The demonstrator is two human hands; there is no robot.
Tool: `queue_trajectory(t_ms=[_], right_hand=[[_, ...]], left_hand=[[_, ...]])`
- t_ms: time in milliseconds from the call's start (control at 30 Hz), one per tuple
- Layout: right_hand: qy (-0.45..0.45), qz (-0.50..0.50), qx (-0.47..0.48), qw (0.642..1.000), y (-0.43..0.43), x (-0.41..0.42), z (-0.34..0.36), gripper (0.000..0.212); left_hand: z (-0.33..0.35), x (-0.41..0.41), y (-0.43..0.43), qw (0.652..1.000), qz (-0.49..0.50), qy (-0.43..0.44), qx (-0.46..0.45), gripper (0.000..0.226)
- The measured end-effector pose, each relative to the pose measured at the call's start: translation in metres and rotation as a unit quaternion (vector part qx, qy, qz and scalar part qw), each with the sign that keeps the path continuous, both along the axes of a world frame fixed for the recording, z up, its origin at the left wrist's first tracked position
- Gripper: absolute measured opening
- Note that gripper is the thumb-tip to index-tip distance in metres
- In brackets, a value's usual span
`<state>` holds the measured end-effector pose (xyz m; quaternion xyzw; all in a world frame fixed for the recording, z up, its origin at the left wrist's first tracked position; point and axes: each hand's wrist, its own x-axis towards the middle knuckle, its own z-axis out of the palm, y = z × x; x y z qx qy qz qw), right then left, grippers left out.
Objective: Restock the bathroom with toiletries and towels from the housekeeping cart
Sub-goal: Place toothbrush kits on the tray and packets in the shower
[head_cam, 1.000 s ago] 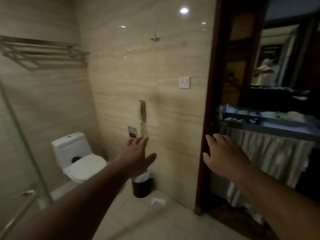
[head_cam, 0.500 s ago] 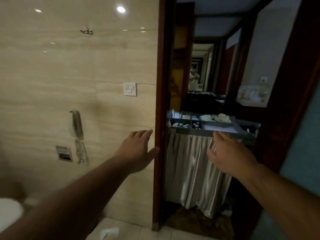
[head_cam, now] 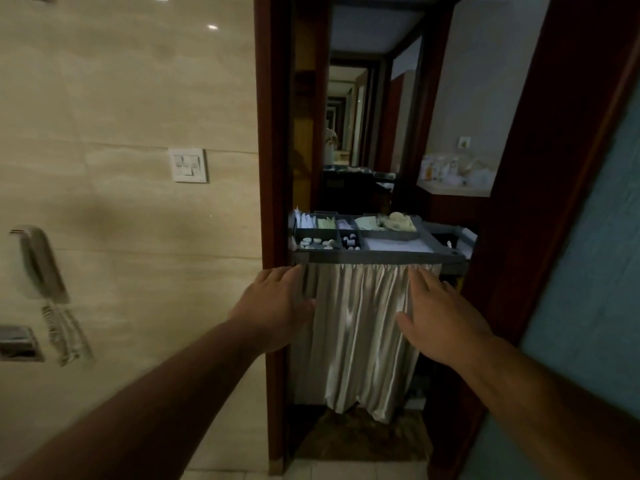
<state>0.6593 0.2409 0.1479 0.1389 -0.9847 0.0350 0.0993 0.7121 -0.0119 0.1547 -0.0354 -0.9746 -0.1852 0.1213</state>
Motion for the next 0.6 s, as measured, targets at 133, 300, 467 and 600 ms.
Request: queue_trajectory(t_ms=[133, 300, 467, 600], right_hand=[[-0.023, -0.002, -0.006, 1.000, -0.009, -0.043, -0.018, 0.081], [-0.031, 0.026, -0.037, 0.999, -0.022, -0.113, -0.017, 0.079], [-0.024, 0.051, -0.045, 0.997, -0.029, -0.178, -0.007, 0.077], [-0.019, 0.058, -0.048, 0.997, -0.025, -0.212, -0.015, 0.077]], left_hand=[[-0.006, -0.038, -0.003, 1.000, 0.001, -0.008, -0.015, 0.062], [-0.005, -0.096, -0.014, 0.999, 0.029, -0.015, -0.033, 0.068], [0.000, -0.147, -0.017, 0.997, 0.055, -0.023, -0.046, 0.070], [-0.006, -0.183, -0.014, 0.997, 0.065, -0.017, -0.039, 0.071]])
